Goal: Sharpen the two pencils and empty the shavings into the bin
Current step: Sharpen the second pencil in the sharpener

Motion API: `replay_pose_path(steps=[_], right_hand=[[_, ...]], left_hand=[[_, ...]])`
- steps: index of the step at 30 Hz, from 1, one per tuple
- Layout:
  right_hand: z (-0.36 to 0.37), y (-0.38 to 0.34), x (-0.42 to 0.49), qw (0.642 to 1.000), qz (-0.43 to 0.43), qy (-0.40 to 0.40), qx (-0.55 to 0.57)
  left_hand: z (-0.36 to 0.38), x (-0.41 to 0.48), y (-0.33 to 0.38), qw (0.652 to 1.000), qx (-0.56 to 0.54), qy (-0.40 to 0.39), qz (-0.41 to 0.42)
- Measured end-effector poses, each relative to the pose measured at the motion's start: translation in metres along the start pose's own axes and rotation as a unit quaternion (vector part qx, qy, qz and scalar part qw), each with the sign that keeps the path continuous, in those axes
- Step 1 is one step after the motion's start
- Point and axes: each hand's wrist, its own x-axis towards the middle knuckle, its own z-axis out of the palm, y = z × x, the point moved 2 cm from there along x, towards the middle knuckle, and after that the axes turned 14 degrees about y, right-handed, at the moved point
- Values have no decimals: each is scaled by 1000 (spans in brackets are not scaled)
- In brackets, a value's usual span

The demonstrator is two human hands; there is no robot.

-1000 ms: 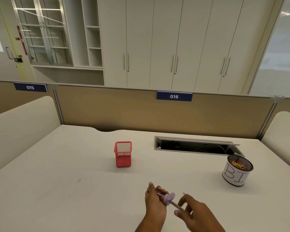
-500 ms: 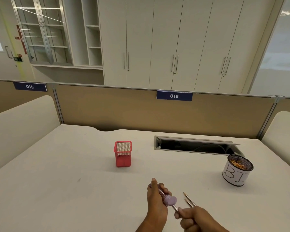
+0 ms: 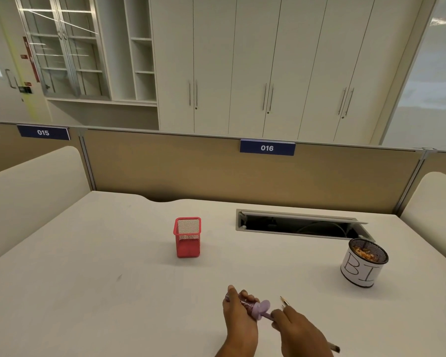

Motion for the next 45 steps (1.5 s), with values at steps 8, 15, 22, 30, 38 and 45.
replay_pose_path(steps=[8, 15, 22, 30, 38, 45], right_hand=[[1, 3, 6, 817, 405, -228, 341], [-5, 7, -9, 522, 567, -272, 576], [4, 1, -6, 868, 360, -157, 305], [10, -16, 5, 994, 76, -74, -14], [12, -6, -10, 985, 119, -100, 74], [12, 9, -8, 654, 501, -214, 525]], left_hand=[[-1, 10, -6, 999, 49, -13, 4], [-7, 11, -10, 998, 50, -23, -31], [-6, 14, -13, 999, 31, 7, -16], [-2, 7, -6, 998, 43, 33, 12], [2, 1, -9, 998, 54, 22, 33], [-1, 3, -11, 996, 93, -12, 12]])
